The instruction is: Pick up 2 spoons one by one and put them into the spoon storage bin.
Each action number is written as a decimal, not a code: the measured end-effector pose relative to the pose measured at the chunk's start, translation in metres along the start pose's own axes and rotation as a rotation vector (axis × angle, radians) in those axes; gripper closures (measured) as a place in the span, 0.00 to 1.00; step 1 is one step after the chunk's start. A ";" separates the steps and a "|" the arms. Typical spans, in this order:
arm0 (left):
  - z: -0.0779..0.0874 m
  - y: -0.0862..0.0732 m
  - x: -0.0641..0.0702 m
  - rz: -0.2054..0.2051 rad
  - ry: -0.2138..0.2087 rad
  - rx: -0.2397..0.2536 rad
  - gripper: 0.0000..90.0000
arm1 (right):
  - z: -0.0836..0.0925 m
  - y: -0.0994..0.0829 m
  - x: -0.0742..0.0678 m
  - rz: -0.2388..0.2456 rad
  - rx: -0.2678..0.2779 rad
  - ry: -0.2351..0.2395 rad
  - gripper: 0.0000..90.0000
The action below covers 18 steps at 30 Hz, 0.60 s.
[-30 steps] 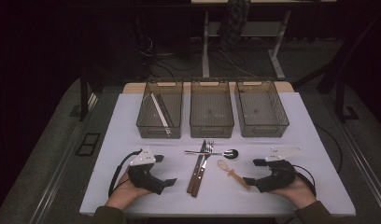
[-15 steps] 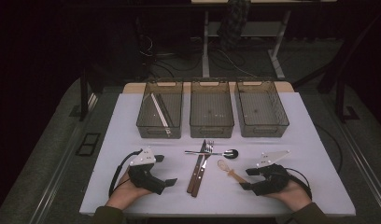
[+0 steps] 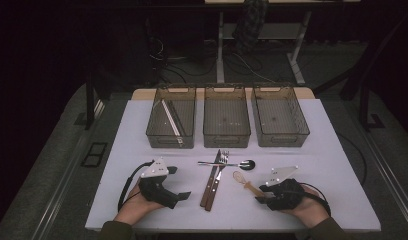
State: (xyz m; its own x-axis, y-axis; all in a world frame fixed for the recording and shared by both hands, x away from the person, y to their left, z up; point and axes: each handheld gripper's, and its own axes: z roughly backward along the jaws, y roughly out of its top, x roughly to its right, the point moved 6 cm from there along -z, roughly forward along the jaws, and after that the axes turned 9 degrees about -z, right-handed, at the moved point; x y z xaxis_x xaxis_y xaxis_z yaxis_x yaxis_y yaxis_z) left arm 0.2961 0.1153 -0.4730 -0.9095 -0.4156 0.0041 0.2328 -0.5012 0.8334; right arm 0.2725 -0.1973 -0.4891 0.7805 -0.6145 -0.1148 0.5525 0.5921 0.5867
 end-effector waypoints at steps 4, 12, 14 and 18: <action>0.000 0.000 0.000 -0.002 -0.001 0.000 0.00 | 0.001 0.000 0.001 -0.009 -0.005 -0.002 0.72; -0.001 0.000 0.001 -0.005 -0.003 -0.005 0.00 | 0.001 0.000 0.001 -0.014 -0.012 0.005 0.81; -0.001 0.000 0.001 -0.006 -0.004 -0.005 0.00 | 0.001 0.000 0.000 -0.010 -0.014 0.004 0.81; -0.002 0.000 0.001 -0.006 -0.004 -0.005 0.00 | 0.002 0.000 0.001 -0.015 -0.014 0.007 0.82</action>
State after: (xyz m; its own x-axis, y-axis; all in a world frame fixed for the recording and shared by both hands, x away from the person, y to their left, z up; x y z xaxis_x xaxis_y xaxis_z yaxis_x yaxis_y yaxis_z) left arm 0.2957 0.1134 -0.4737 -0.9124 -0.4094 0.0010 0.2288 -0.5079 0.8305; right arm 0.2729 -0.1984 -0.4876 0.7738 -0.6201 -0.1292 0.5685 0.5899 0.5735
